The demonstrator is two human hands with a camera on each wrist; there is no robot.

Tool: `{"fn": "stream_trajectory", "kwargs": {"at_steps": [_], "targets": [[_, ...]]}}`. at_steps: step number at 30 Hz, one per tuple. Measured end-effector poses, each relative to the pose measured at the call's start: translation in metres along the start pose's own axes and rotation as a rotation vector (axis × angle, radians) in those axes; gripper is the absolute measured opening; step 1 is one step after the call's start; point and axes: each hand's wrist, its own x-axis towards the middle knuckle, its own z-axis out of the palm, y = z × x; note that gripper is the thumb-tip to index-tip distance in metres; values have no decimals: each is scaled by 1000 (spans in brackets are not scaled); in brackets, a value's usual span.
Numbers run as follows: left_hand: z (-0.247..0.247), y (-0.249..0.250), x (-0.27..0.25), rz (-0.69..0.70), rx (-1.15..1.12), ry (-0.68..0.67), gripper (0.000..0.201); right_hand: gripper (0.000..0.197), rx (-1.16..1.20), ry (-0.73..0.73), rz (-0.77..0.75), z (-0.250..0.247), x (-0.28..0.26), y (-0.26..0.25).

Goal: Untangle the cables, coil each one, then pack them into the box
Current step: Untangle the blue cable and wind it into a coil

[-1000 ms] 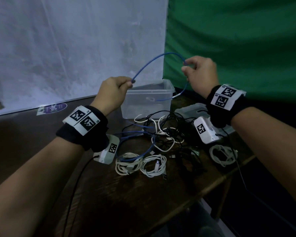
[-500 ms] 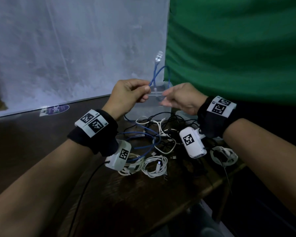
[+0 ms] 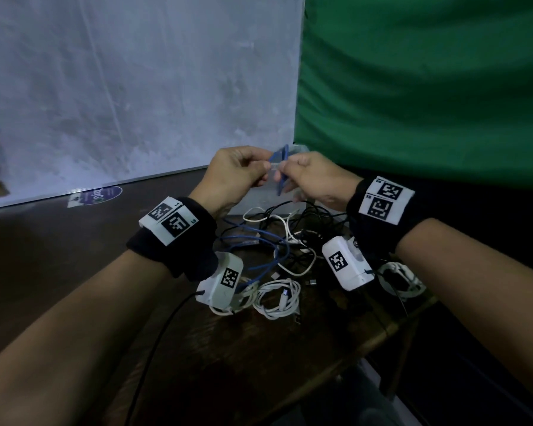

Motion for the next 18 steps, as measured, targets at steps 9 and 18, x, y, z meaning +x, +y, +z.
{"fn": "stream_trajectory", "kwargs": {"at_steps": [9,18], "targets": [[-4,-1,-6,165,412,-247,20,16,423,37,129,-12,-4,-15],[-23,-5,-4,71,750,-318,14,19,583,67,142,-31,-2,-11]]}}
